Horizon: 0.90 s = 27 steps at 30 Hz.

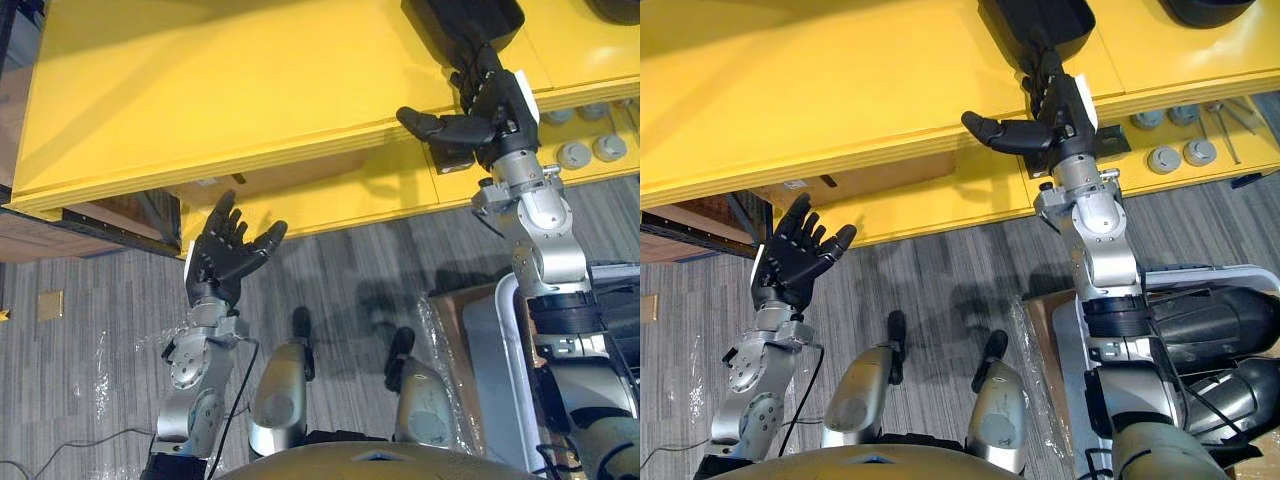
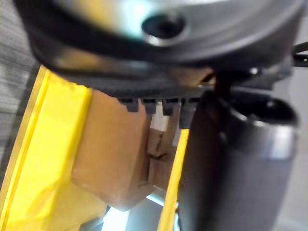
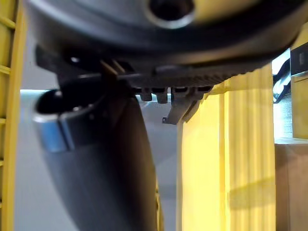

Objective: Walk over and take three plastic housings, then place them on the shelf

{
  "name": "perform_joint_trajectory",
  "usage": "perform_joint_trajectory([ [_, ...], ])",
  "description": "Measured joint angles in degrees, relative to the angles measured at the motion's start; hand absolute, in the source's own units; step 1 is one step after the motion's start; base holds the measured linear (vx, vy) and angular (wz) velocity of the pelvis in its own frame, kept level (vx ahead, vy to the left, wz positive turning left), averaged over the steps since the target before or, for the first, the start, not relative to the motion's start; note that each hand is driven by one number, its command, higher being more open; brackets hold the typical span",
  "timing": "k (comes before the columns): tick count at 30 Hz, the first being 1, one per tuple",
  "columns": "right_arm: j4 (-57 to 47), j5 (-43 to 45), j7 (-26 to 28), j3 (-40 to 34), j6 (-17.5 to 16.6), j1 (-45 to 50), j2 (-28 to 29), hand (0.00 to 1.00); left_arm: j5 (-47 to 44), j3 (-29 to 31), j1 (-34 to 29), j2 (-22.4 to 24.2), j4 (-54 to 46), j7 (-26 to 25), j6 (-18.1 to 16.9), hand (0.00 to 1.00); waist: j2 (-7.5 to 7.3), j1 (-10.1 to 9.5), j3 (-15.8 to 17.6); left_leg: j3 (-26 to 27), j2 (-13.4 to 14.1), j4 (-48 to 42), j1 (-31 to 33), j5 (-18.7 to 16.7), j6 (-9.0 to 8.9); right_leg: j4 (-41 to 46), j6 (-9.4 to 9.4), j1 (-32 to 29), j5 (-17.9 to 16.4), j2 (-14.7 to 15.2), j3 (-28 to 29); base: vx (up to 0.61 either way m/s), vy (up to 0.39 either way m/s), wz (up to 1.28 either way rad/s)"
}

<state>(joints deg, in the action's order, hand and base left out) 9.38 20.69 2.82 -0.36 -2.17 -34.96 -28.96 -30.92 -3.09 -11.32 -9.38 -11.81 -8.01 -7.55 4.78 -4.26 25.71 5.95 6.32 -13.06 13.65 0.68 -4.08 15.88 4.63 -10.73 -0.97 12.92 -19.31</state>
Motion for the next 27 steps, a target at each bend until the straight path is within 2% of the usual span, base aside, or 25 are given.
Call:
perform_joint_trajectory([
  [13,6.49,0.02,-0.67,2.32,-1.43,-7.75,-1.18,1.00,-0.05,-0.05,0.59,0.01,0.00,-0.05,-0.08,1.00,0.49,0.01,1.58,-1.04,-0.10,-0.85,1.68,-0.06,-0.08,2.13,-0.19,-1.63,-1.24,0.47,-0.72,0.00,0.001,0.03],
  [17,9.98,0.16,-0.24,3.95,-1.90,-11.49,-2.92,1.00,-0.05,-0.48,0.69,0.01,0.00,-0.03,-0.17,1.00,1.14,-0.17,1.90,-1.28,-0.15,-1.04,1.67,-0.05,-0.08,2.45,-0.24,-1.52,-1.37,0.55,-0.85,0.00,0.003,0.01],
  [25,8.94,0.05,0.20,4.24,-2.07,-10.33,-2.92,1.00,-0.04,-0.49,0.51,0.03,-0.01,0.69,-0.57,1.00,1.43,-0.12,2.04,-1.17,-0.42,-0.53,-0.10,-0.06,-0.09,2.27,-0.17,-0.06,-1.69,0.83,-0.82,0.00,0.005,0.00],
  [26,6.66,-0.07,-0.13,3.89,-2.06,-8.68,-2.89,1.00,-0.04,-0.51,0.47,0.05,-0.13,0.89,-0.85,1.00,1.40,-0.10,2.02,-1.06,-0.38,-0.36,-0.54,-0.10,-0.11,1.80,-0.08,0.40,-1.63,0.70,-0.81,0.01,0.020,-0.06],
  [27,0.23,-0.21,-0.84,2.34,-2.11,-4.11,-2.64,1.00,-0.04,-0.51,-0.01,0.06,-0.92,1.07,-1.11,1.00,1.32,-0.10,1.94,-0.74,-0.29,0.42,-1.35,-0.14,-0.14,0.71,0.18,1.21,-1.43,0.39,-0.77,0.01,0.015,-0.06],
])
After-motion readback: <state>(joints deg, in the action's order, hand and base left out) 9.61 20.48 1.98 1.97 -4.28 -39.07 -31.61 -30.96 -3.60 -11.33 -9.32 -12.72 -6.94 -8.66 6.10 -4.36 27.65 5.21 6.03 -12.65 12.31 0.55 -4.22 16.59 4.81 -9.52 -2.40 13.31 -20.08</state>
